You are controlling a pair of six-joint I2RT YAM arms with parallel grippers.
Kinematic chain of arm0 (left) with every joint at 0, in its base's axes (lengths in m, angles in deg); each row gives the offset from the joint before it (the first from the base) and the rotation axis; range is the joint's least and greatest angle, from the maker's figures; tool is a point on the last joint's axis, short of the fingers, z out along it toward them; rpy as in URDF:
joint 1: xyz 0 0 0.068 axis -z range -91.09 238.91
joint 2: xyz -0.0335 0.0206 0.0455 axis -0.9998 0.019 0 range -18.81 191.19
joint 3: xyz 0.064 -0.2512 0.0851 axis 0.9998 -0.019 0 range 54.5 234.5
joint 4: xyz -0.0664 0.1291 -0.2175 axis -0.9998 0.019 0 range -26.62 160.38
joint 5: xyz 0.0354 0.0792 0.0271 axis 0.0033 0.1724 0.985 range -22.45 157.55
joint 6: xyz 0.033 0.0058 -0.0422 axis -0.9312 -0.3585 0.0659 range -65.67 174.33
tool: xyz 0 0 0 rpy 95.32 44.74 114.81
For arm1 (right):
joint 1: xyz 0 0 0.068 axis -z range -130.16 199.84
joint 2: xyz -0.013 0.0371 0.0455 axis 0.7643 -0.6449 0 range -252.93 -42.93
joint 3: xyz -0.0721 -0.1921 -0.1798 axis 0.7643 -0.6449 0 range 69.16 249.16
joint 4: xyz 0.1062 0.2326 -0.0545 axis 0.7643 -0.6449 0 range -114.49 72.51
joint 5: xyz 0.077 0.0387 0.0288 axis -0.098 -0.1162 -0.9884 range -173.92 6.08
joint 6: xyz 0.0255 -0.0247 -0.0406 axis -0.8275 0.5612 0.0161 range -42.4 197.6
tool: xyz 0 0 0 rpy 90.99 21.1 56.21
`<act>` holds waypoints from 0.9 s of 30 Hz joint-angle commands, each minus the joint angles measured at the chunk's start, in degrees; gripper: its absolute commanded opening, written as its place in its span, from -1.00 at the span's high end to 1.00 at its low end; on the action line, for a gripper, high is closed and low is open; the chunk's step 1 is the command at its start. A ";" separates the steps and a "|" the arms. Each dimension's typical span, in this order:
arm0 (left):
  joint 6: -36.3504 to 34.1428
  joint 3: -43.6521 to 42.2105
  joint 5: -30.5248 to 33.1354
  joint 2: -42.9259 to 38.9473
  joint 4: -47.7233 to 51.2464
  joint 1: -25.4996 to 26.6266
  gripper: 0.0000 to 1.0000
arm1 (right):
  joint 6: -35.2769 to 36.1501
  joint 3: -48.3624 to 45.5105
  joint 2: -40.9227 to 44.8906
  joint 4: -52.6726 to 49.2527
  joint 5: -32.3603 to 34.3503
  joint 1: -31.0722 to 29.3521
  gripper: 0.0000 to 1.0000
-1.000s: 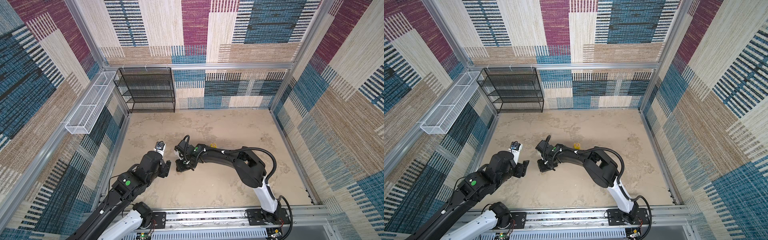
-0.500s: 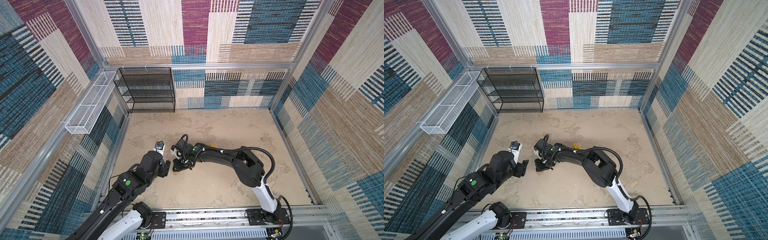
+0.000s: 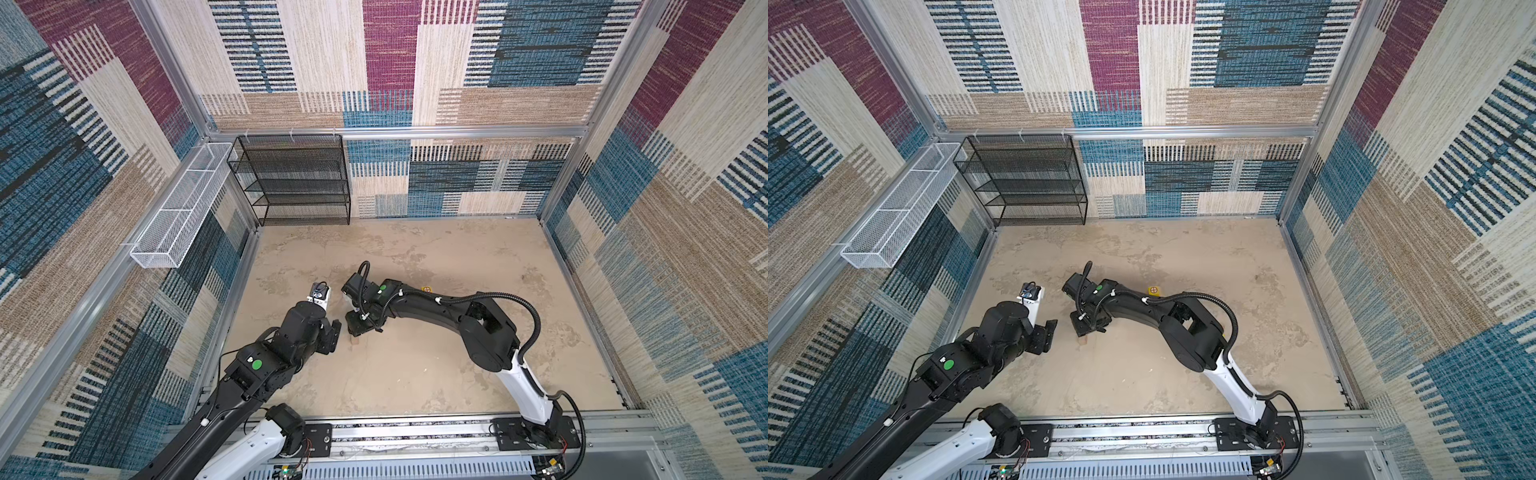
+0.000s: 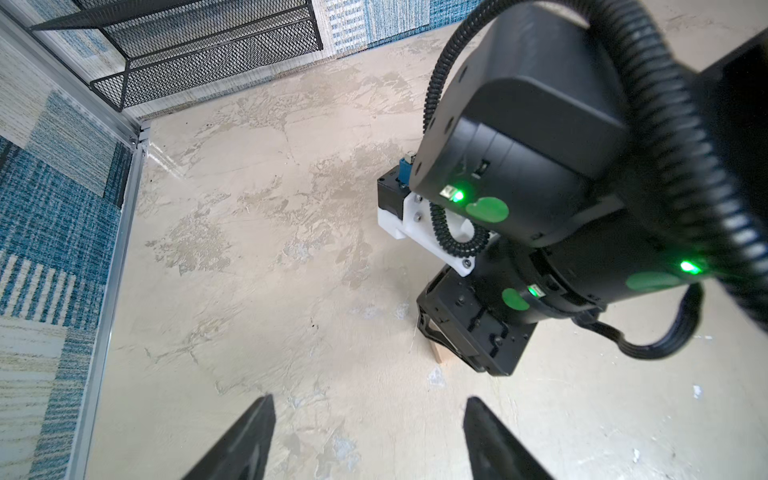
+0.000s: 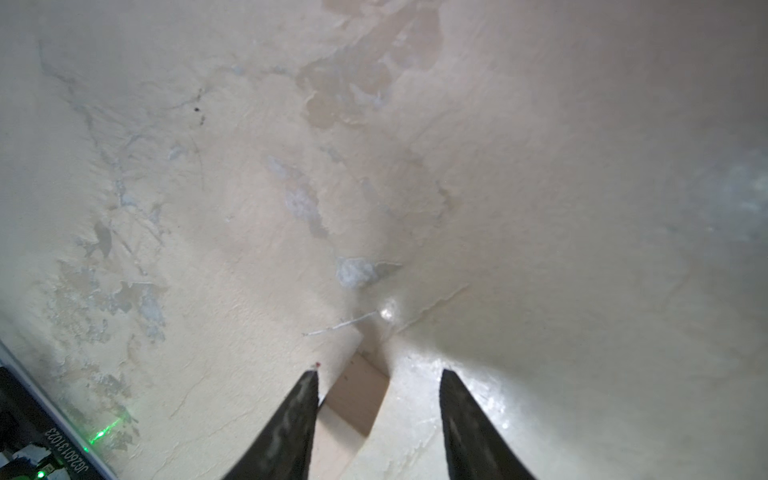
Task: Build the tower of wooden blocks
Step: 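Lift the small wooden cube with the right gripper, then carry the small wooden cube with the right gripper toward the stack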
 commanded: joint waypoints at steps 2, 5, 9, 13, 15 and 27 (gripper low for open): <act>-0.73 0.05 1.03 0.12 -0.13 -0.04 -0.52 | 0.73 1.65 0.74 -3.20 3.71 -0.10 -0.04; -0.73 0.01 1.11 0.02 -0.09 -0.02 -0.52 | -0.09 1.72 2.00 -3.46 4.04 -0.42 -0.10; -0.73 0.01 1.11 -0.22 -0.19 -0.03 -0.53 | -1.95 -0.40 4.13 -2.63 4.67 -0.90 -0.09; -0.82 0.03 0.95 -0.26 -0.26 -0.10 -0.53 | -3.56 -3.36 4.83 0.93 0.83 -1.63 -0.05; -0.82 0.00 0.76 -0.24 -0.38 -0.04 -0.53 | -5.23 -3.25 4.01 1.18 0.72 -2.04 -0.07; -0.91 0.00 0.74 -0.71 -0.38 -0.03 -0.53 | -10.34 -2.68 0.68 3.03 -1.25 -3.10 -0.07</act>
